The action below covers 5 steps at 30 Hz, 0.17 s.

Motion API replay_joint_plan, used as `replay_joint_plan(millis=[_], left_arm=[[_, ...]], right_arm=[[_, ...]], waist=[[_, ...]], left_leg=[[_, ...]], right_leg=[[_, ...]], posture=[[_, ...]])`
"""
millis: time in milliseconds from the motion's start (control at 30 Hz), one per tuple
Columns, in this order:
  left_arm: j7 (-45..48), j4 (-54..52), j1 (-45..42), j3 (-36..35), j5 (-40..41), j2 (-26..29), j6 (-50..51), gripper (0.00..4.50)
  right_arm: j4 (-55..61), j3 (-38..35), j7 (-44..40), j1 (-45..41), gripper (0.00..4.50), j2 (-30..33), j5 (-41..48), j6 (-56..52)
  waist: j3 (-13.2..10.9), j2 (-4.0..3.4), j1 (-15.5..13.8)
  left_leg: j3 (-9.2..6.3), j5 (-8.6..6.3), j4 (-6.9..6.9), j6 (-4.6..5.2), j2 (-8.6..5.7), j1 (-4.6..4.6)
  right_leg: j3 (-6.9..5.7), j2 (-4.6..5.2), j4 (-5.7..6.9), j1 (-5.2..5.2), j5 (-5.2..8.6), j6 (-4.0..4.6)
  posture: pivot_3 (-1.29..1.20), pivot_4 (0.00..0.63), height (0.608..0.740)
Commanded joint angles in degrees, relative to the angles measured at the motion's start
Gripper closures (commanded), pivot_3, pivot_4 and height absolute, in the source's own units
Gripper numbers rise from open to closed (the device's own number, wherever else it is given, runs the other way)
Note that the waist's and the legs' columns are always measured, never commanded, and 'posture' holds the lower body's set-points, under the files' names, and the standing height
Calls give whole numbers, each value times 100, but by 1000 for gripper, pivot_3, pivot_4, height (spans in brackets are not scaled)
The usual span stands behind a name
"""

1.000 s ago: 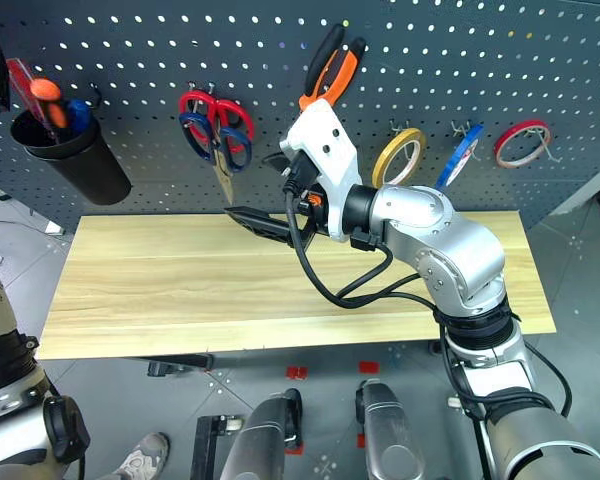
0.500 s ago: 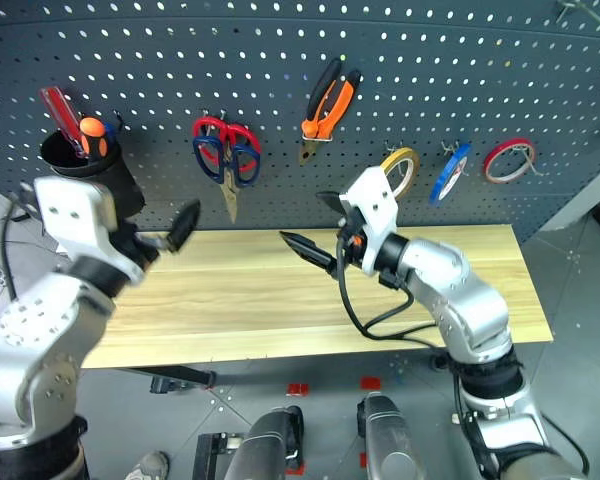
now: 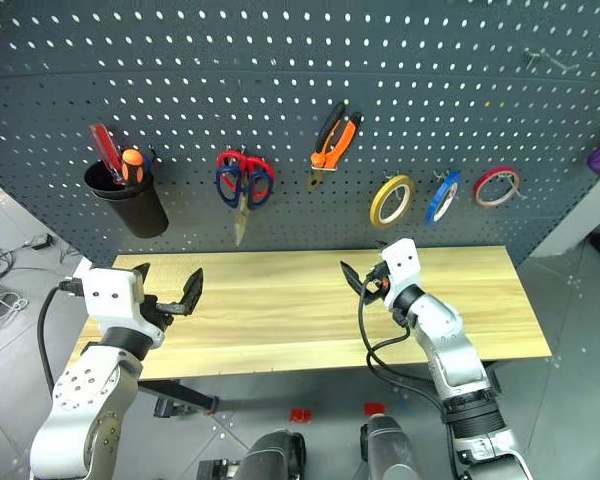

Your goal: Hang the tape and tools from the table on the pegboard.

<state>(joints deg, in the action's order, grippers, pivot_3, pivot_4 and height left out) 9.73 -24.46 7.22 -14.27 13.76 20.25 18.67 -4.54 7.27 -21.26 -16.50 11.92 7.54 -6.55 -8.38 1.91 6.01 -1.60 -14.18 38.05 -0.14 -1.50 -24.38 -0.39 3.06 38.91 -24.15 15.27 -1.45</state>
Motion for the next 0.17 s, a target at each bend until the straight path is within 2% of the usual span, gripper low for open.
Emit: replay_joint_plan(millis=[33, 167], left_arm=[[78, 116, -19, 34, -145, -78, -417, 78], [182, 548, -218, 97, -222, -177, -838, 78]], right_arm=[[-333, -248, 289, 11, 0, -62, -179, 446], [-1068, -513, 791, -116, 0, -80, -434, 772]], waist=[[88, -5, -7], [228, -8, -12]], left_leg=[[1, -1, -3, -2, -2, 6], [8, -7, -8, -3, -2, 25]], right_leg=[[2, 1, 1, 4, 0, 0], [21, 0, -1, 15, 0, 1]], posture=[[-177, 67, 740], [-167, 42, 740]])
